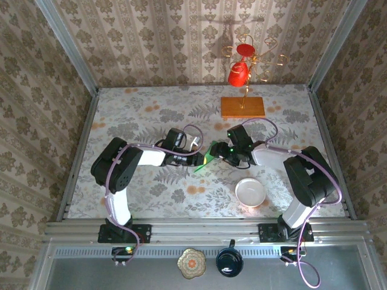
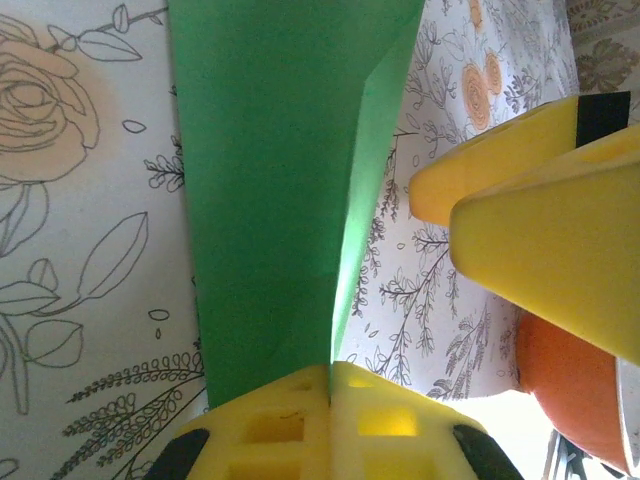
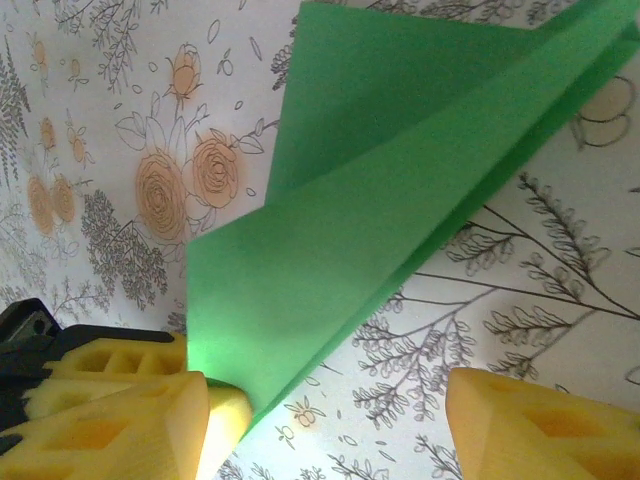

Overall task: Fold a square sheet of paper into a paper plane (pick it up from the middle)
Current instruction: Fold the wing for the fifth time at the center of the table.

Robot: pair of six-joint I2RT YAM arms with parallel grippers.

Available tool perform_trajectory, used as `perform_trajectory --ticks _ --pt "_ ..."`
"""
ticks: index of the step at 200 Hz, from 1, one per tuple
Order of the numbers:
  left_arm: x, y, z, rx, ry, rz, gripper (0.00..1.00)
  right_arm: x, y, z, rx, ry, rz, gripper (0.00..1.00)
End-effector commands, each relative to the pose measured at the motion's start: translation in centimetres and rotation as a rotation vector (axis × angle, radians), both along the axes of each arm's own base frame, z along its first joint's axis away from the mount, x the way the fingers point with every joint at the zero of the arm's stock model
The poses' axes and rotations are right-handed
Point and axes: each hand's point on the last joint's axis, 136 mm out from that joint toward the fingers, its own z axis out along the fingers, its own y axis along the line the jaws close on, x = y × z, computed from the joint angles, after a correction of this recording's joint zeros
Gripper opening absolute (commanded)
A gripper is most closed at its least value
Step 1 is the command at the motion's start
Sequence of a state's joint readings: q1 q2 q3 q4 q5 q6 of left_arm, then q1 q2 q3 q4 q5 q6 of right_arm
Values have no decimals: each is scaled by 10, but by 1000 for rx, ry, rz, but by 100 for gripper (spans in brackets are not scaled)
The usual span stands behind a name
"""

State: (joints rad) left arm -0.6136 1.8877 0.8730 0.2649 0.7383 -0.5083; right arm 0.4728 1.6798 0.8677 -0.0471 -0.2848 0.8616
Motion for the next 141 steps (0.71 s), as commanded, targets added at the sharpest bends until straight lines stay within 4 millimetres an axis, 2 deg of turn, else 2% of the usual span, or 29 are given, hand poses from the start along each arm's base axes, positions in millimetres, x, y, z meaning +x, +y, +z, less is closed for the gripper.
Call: perform_trajectory --ticks 1,141 --pt "-1 -3 -2 -5 46 -4 0 -3 7 -5 -17 30 40 65" --pt "0 -1 -14 -16 89 30 0 5 3 -29 -105 89 17 57"
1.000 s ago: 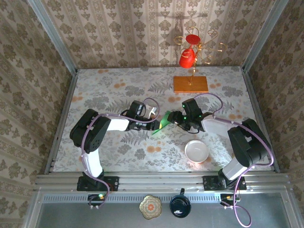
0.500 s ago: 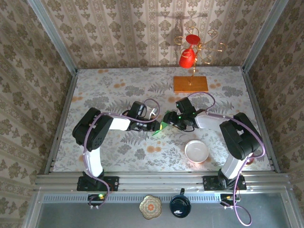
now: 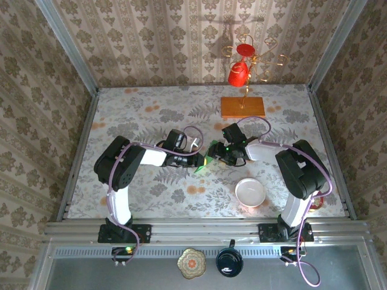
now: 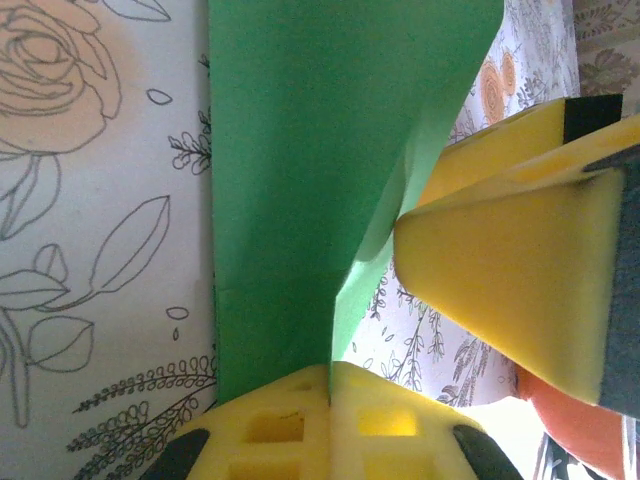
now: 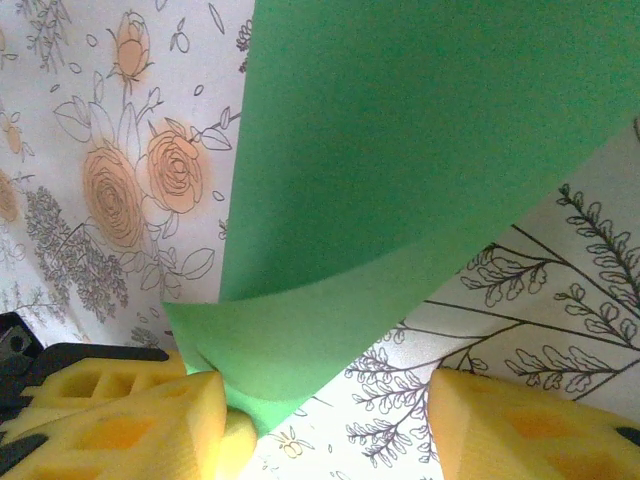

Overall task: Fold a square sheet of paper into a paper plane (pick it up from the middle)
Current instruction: Fold the wing for the fifth time at the center of the table.

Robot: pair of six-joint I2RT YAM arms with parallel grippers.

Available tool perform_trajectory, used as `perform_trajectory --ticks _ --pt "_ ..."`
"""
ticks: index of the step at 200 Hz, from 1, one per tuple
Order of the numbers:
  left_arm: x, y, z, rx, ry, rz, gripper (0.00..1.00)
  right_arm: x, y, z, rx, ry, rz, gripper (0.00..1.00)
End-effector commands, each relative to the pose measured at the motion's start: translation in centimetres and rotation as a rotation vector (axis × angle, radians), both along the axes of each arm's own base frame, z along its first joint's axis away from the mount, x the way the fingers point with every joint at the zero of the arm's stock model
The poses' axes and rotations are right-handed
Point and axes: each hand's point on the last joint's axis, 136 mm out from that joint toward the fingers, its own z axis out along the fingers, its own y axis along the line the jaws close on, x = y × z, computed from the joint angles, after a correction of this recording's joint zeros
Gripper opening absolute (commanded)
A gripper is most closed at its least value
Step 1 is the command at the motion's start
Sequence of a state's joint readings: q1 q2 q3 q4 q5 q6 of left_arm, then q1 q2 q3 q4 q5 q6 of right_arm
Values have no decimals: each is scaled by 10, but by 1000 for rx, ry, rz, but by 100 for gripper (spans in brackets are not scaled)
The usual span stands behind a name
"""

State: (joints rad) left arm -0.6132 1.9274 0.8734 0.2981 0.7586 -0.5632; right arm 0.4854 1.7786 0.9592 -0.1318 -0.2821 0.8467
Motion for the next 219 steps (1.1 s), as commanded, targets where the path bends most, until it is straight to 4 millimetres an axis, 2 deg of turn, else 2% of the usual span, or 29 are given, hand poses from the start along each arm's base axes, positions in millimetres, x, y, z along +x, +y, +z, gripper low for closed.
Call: perform_trajectory --ticks 1,76,151,194,219 --pt "1 1 -5 -6 30 13 0 2 -5 -11 -57 17 -5 57" --pt "0 4 -3 -19 39 29 2 -1 -20 -34 -171 91 -42 53" --pt "-4 10 20 -15 -9 37 18 -6 -30 -51 -248 151 -52 51" --pt "-4 18 20 34 -32 52 26 -7 -30 -57 -261 168 -50 52" --pt "-6 24 18 69 -24 66 39 -7 -30 -59 -263 176 -52 52"
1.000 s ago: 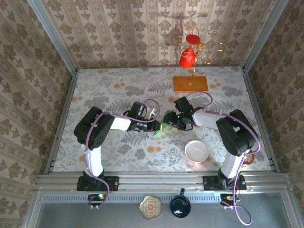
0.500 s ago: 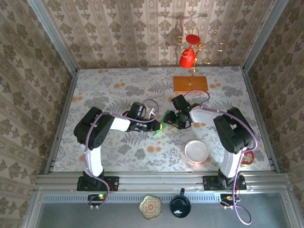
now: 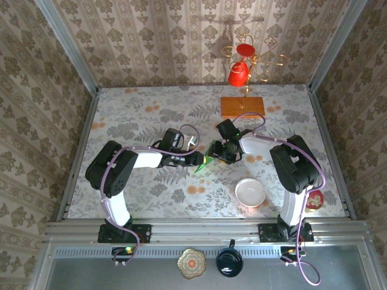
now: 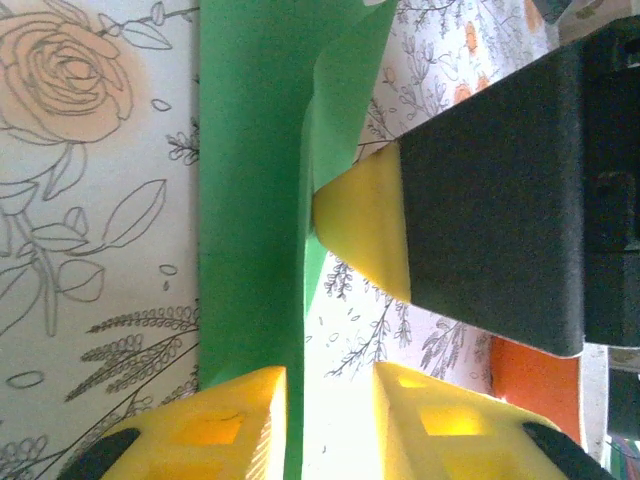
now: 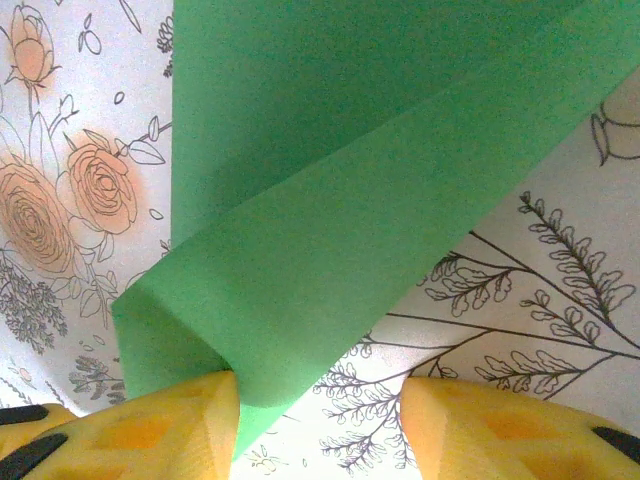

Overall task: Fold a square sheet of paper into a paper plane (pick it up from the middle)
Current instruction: Fold the wing for the fifth time at the center of the table.

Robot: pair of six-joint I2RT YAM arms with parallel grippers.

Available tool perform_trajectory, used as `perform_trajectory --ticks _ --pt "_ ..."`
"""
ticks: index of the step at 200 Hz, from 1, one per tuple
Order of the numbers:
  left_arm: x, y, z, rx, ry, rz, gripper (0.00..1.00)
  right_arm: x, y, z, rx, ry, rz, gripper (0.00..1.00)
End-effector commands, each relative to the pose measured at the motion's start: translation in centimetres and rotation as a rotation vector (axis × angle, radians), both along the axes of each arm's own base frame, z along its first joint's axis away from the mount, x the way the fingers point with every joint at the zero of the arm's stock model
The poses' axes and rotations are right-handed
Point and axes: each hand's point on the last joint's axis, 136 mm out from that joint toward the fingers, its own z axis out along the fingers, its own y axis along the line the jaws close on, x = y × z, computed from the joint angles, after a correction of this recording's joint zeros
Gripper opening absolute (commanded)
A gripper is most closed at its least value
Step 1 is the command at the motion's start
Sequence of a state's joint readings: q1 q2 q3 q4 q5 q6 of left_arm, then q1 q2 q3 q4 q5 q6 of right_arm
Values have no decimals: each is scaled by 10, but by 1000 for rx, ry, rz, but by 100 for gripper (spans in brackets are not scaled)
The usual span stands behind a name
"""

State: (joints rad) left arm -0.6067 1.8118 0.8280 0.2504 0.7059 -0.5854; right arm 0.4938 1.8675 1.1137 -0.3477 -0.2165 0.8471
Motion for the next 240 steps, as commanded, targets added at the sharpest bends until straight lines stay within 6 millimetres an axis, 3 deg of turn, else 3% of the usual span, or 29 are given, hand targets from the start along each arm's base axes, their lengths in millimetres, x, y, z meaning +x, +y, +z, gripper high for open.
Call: perform_trajectory --ticks 1,31,122,158,240 --pt "-4 11 -2 52 1 13 40 -11 -23 -49 -142 70 -29 52" --pt "-11 12 -3 86 19 7 52 -12 -24 -53 -145 84 -37 52" --pt "-17 13 -16 218 -17 -21 54 -12 -25 -57 -150 98 -47 53" --pt "-19 14 -24 239 -2 -26 50 -13 -26 -58 -153 104 -50 54" --pt "-20 21 -40 299 19 -19 28 -13 -25 -61 -156 112 -45 54"
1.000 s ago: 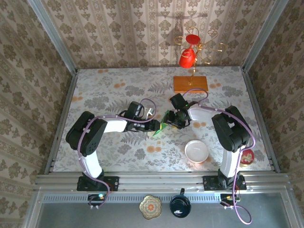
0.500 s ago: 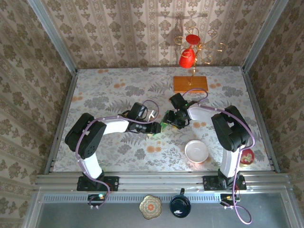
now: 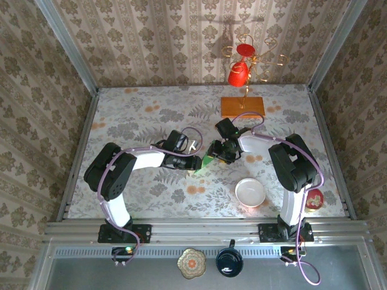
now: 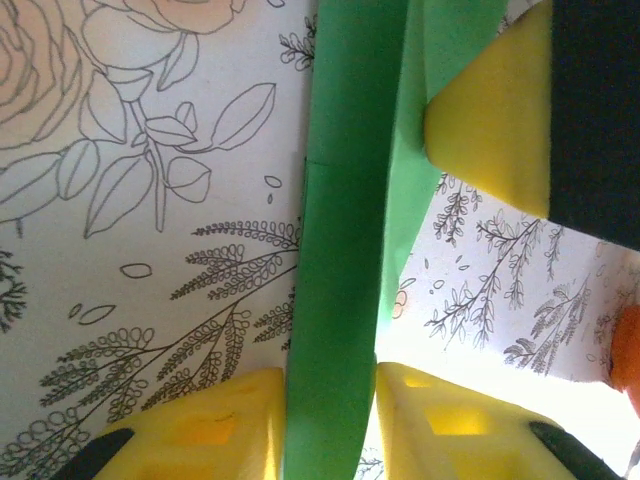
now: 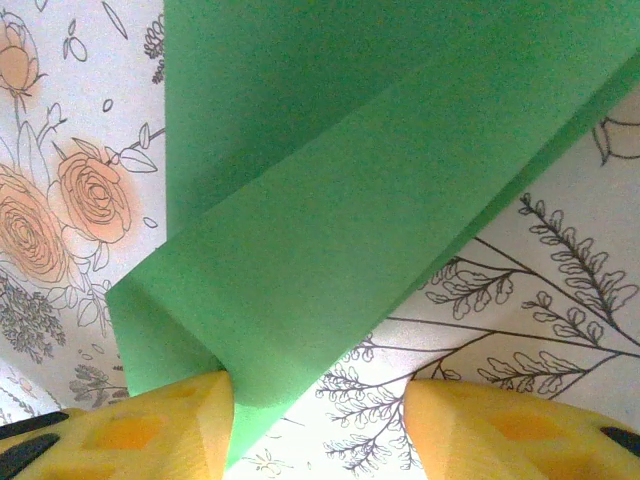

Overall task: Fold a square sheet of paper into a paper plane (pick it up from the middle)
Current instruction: Fold the wing for the fifth time at the center of the table.

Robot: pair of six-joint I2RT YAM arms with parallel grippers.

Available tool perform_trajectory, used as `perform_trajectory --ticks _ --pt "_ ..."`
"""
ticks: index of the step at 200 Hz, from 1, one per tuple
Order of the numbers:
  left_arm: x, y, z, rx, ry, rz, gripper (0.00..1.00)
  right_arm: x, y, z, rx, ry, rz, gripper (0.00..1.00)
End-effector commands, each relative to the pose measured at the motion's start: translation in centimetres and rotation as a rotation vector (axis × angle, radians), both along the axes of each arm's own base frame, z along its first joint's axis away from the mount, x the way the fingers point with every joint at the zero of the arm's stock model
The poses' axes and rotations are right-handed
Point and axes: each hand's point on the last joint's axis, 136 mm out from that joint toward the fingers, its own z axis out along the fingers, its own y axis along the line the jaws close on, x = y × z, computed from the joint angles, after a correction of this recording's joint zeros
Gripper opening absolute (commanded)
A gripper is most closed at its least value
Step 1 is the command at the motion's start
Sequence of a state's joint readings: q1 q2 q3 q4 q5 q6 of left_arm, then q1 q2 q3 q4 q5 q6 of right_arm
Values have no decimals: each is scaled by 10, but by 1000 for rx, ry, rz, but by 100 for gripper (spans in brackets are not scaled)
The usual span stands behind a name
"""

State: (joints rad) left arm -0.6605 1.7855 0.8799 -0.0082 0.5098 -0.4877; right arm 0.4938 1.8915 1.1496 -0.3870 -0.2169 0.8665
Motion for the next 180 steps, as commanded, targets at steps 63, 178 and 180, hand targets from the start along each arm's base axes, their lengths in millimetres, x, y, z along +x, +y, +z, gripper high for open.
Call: perform_trajectory --ticks 63,178,180 --pt "-8 7 -24 75 50 -10 22 -12 -24 -57 -147 77 6 55" --pt "-11 15 -40 148 92 2 20 -18 -30 -77 -192 120 8 51" --pt "-11 16 -40 150 94 2 20 -17 -30 -77 -192 120 8 51"
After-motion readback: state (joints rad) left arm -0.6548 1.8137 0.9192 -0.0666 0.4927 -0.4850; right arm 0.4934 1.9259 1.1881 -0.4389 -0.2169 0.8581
